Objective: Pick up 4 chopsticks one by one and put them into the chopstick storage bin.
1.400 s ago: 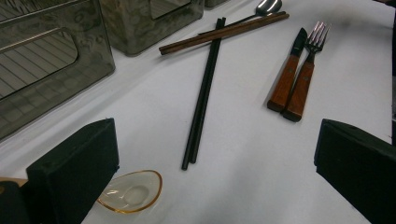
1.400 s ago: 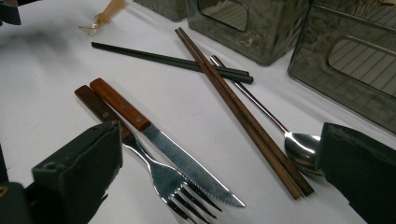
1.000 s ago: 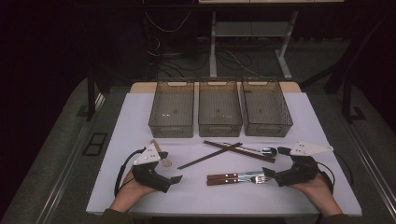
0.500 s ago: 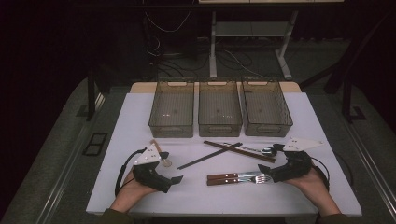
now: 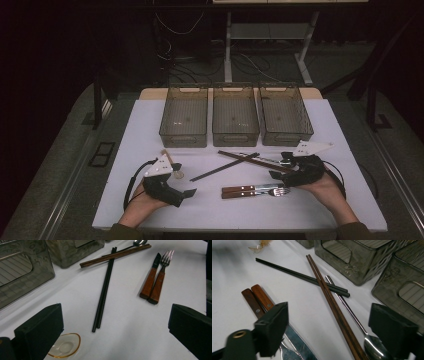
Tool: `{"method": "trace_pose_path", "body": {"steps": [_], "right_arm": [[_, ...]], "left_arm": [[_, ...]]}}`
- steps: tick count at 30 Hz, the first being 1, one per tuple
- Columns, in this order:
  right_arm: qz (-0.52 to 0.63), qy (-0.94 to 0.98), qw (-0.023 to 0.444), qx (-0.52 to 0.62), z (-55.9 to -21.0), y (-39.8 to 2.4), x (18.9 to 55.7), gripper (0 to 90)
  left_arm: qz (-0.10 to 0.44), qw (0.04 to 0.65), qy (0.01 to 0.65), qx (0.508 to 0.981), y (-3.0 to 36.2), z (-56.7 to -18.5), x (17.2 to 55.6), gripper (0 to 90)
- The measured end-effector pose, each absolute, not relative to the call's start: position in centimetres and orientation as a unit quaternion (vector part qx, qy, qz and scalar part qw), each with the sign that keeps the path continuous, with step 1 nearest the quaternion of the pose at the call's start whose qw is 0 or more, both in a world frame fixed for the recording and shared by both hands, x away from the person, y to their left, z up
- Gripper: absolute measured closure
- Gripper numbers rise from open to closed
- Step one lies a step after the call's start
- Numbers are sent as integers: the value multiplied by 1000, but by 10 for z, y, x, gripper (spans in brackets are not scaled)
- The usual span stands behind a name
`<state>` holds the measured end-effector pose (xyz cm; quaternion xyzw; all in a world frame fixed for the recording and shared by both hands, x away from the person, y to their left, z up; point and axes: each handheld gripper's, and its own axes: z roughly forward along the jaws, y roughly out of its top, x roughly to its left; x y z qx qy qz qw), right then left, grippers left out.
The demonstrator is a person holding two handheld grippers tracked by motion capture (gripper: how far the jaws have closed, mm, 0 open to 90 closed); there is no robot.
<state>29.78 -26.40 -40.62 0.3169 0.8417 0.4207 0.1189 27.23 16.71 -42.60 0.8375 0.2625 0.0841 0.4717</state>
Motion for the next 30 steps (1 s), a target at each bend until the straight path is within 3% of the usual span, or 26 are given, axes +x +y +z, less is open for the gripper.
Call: {"method": "trace_pose_path", "body": {"steps": [14, 30], "right_arm": [[408, 854, 105, 305, -411, -263, 314, 526], [384, 870, 92, 296, -420, -259, 334, 787]], "left_arm": [[82, 473, 265, 836, 166, -427, 272, 0], [84, 475, 264, 835, 167, -426, 272, 1]]}}
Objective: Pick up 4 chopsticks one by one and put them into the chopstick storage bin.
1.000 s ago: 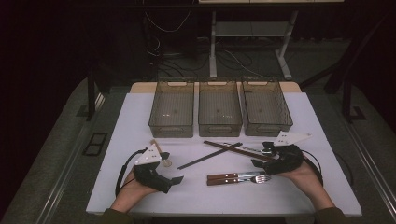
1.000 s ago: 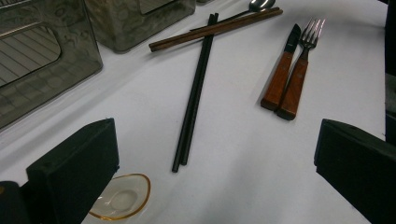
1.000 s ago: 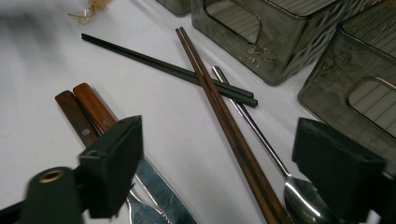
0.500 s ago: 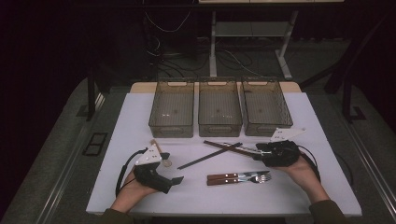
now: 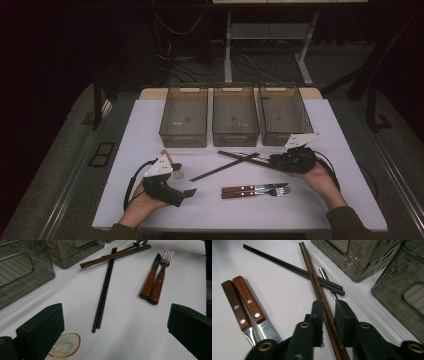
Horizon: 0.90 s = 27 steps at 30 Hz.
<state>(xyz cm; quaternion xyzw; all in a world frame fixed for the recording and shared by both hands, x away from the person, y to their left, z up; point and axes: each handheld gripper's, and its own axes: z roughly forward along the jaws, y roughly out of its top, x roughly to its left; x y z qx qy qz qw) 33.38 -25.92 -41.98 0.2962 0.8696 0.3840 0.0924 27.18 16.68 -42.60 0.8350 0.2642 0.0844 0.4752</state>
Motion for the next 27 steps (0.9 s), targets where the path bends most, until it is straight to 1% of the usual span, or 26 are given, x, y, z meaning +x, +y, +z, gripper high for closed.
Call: {"method": "trace_pose_path", "body": {"steps": [3, 9, 27], "right_arm": [[382, 872, 90, 294, -422, -259, 336, 794], [367, 881, 83, 285, -428, -257, 338, 835], [333, 898, 93, 271, -435, -252, 337, 834]], "left_arm": [[85, 476, 264, 834, 167, -426, 272, 1], [85, 477, 260, 835, 166, -426, 271, 8], [84, 475, 263, 836, 167, -426, 271, 7]]}}
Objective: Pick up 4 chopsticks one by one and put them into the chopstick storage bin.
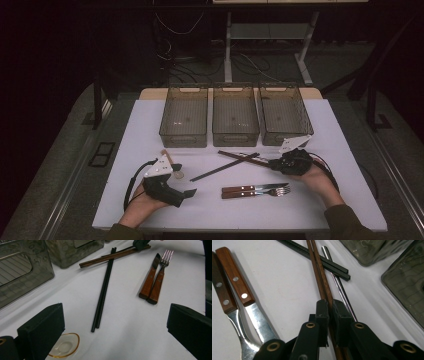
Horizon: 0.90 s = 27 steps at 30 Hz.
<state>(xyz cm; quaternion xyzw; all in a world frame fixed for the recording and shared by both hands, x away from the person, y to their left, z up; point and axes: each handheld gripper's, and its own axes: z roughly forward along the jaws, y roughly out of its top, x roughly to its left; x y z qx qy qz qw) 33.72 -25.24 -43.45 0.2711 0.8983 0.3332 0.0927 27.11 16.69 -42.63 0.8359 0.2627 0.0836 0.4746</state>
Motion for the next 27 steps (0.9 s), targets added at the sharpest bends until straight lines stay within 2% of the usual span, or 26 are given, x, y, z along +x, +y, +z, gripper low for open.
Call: {"method": "trace_pose_path", "body": {"steps": [19, 27], "right_arm": [[326, 906, 87, 254, -437, -249, 335, 840], [315, 914, 78, 243, -440, -245, 334, 807]], "left_arm": [[81, 476, 260, 836, 166, -426, 271, 7], [81, 477, 258, 836, 166, -426, 270, 7]]}}
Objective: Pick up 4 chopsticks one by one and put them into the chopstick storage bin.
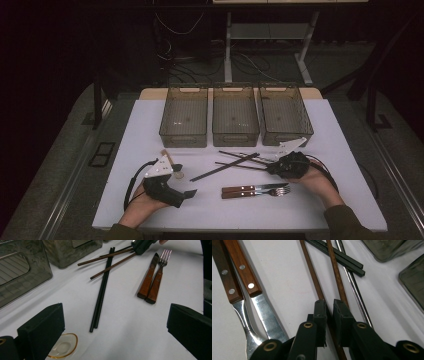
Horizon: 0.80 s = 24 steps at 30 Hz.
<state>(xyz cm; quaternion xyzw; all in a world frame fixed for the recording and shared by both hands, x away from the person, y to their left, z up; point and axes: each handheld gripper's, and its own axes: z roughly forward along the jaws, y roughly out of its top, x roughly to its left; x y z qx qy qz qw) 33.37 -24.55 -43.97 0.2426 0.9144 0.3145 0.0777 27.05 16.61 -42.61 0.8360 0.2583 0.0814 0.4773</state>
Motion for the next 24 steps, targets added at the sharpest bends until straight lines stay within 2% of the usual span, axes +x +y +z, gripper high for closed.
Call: {"method": "trace_pose_path", "body": {"steps": [20, 24], "right_arm": [[318, 921, 63, 218, -442, -246, 332, 780], [315, 923, 64, 213, -441, -245, 331, 805]], "left_arm": [[76, 477, 260, 836, 166, -427, 271, 7], [77, 477, 260, 836, 166, -427, 270, 7]]}}
